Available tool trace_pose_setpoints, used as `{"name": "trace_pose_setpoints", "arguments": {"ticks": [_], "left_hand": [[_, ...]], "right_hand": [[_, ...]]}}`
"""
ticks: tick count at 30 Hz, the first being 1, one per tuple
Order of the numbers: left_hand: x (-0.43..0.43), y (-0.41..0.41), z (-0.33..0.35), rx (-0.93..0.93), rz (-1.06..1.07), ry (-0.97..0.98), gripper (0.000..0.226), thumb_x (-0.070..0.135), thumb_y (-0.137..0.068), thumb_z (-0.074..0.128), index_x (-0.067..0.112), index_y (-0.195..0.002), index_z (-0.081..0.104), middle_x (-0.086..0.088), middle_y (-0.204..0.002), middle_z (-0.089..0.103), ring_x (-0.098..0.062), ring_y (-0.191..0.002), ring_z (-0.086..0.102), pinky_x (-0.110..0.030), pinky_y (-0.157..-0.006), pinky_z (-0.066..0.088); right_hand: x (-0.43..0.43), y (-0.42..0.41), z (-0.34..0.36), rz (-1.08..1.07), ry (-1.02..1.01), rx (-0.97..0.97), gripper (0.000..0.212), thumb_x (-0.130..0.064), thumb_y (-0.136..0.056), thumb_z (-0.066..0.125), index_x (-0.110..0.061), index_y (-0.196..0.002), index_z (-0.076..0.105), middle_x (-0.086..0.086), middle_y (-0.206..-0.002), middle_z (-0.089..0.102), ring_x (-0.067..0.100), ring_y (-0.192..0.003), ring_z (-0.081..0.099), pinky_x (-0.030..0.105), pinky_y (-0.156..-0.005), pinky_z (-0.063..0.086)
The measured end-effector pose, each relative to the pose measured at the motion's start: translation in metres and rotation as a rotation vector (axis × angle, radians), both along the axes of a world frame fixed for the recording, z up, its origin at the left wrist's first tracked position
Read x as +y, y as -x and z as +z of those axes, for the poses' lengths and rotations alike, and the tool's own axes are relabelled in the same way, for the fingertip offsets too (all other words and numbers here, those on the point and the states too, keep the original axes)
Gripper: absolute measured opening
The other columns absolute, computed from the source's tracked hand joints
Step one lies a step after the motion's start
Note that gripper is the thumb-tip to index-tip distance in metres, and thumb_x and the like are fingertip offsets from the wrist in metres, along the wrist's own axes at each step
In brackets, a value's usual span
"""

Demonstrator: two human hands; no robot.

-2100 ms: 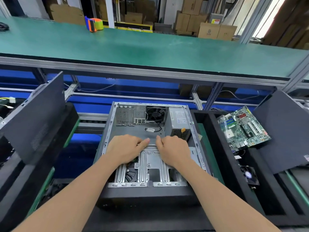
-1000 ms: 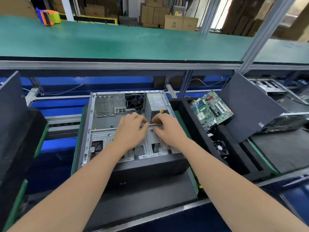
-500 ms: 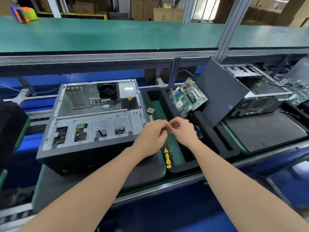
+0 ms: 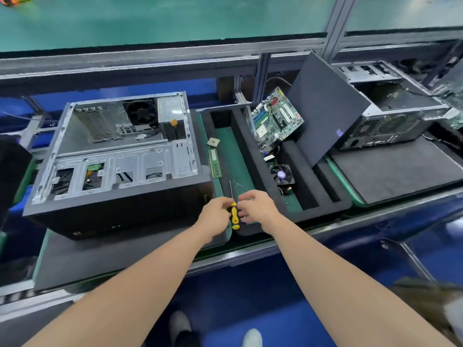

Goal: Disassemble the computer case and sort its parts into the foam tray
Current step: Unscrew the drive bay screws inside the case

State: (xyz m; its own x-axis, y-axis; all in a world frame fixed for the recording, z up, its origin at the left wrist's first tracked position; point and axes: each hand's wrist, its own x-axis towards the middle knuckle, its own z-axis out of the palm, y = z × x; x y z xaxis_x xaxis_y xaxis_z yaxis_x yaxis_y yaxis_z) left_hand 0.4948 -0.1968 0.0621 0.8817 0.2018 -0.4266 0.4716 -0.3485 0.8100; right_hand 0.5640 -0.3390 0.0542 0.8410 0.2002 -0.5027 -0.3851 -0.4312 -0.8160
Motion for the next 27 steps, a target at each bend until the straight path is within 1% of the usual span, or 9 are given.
{"name": "trace_pose_setpoints", "arguments": {"ticks": [3, 9, 12, 14, 18, 20, 22, 24, 27], "left_hand": [[-0.005, -0.002, -0.005, 0.044, 0.029, 0.095, 0.063, 0.001, -0.081, 0.046, 0.017, -0.141, 0.054, -0.005, -0.139, 0.057, -0.027, -0.121, 0.060, -0.047, -0.104, 0.052], [-0.005, -0.006, -0.013, 0.020, -0.035, 0.031, 0.068, -0.003, -0.095, 0.048, 0.021, -0.158, 0.035, -0.011, -0.146, 0.052, -0.028, -0.122, 0.061, -0.044, -0.106, 0.051], [-0.003, -0.005, -0.011, -0.045, -0.053, 0.024, 0.068, -0.007, -0.096, 0.048, 0.019, -0.158, 0.034, -0.008, -0.147, 0.053, -0.021, -0.111, 0.067, -0.035, -0.104, 0.051], [-0.006, -0.008, -0.002, -0.088, -0.057, 0.095, 0.062, -0.007, -0.098, 0.047, 0.018, -0.155, 0.039, -0.007, -0.143, 0.056, -0.021, -0.108, 0.069, -0.023, -0.094, 0.053], [-0.013, -0.021, 0.036, -0.228, -0.180, 0.019, 0.057, -0.007, -0.100, 0.042, 0.019, -0.151, 0.045, -0.006, -0.133, 0.064, -0.013, -0.109, 0.068, -0.020, -0.082, 0.056], [-0.015, -0.027, 0.062, -0.307, -0.219, -0.003, 0.064, -0.015, -0.094, 0.033, 0.018, -0.146, 0.051, 0.004, -0.117, 0.067, 0.008, -0.092, 0.067, -0.010, -0.061, 0.049], [-0.013, -0.034, 0.086, -0.391, -0.222, -0.033, 0.068, -0.017, -0.091, 0.030, 0.021, -0.141, 0.056, 0.011, -0.107, 0.066, 0.014, -0.081, 0.065, -0.004, -0.051, 0.040], [-0.007, -0.038, 0.108, -0.465, -0.199, -0.071, 0.072, -0.018, -0.089, 0.028, 0.027, -0.137, 0.058, 0.013, -0.107, 0.063, 0.012, -0.079, 0.065, -0.003, -0.053, 0.041], [0.008, -0.035, 0.133, -0.545, -0.144, -0.190, 0.075, -0.020, -0.089, 0.033, 0.030, -0.138, 0.057, 0.008, -0.120, 0.059, -0.004, -0.096, 0.066, -0.017, -0.081, 0.054]], "right_hand": [[0.005, 0.004, -0.012, -0.058, -0.018, 0.037, 0.018, -0.008, -0.093, 0.073, -0.014, -0.110, 0.068, 0.017, -0.104, 0.075, 0.024, -0.088, 0.073, 0.038, -0.077, 0.066], [0.009, 0.004, -0.018, -0.063, 0.062, 0.020, 0.019, -0.016, -0.090, 0.079, -0.018, -0.108, 0.072, 0.013, -0.104, 0.075, 0.026, -0.094, 0.073, 0.038, -0.077, 0.063], [0.011, 0.004, -0.015, -0.063, 0.065, -0.015, 0.016, -0.022, -0.093, 0.077, -0.018, -0.107, 0.071, 0.009, -0.098, 0.075, 0.023, -0.079, 0.074, 0.034, -0.063, 0.062], [0.013, 0.005, -0.009, -0.114, -0.004, -0.027, 0.012, -0.018, -0.094, 0.073, -0.016, -0.107, 0.072, 0.009, -0.097, 0.077, 0.022, -0.075, 0.077, 0.042, -0.071, 0.067], [0.011, -0.005, 0.014, -0.191, 0.083, -0.306, 0.012, -0.026, -0.098, 0.066, -0.020, -0.104, 0.075, 0.001, -0.095, 0.076, 0.019, -0.084, 0.075, 0.039, -0.078, 0.063], [0.011, -0.013, 0.033, -0.180, 0.085, -0.459, 0.013, -0.021, -0.099, 0.063, -0.021, -0.106, 0.074, -0.005, -0.092, 0.072, 0.015, -0.090, 0.069, 0.029, -0.079, 0.057], [0.013, -0.022, 0.057, -0.163, 0.092, -0.582, 0.011, -0.020, -0.100, 0.063, -0.027, -0.102, 0.070, -0.013, -0.087, 0.065, 0.000, -0.084, 0.061, 0.009, -0.068, 0.044], [0.018, -0.030, 0.081, -0.141, 0.071, -0.652, 0.009, -0.021, -0.099, 0.064, -0.027, -0.102, 0.070, -0.015, -0.084, 0.062, -0.006, -0.079, 0.056, 0.007, -0.062, 0.039], [0.030, -0.037, 0.112, -0.103, -0.006, -0.700, 0.009, -0.021, -0.098, 0.066, -0.023, -0.105, 0.071, -0.013, -0.084, 0.064, -0.001, -0.080, 0.057, 0.020, -0.067, 0.042]]}}
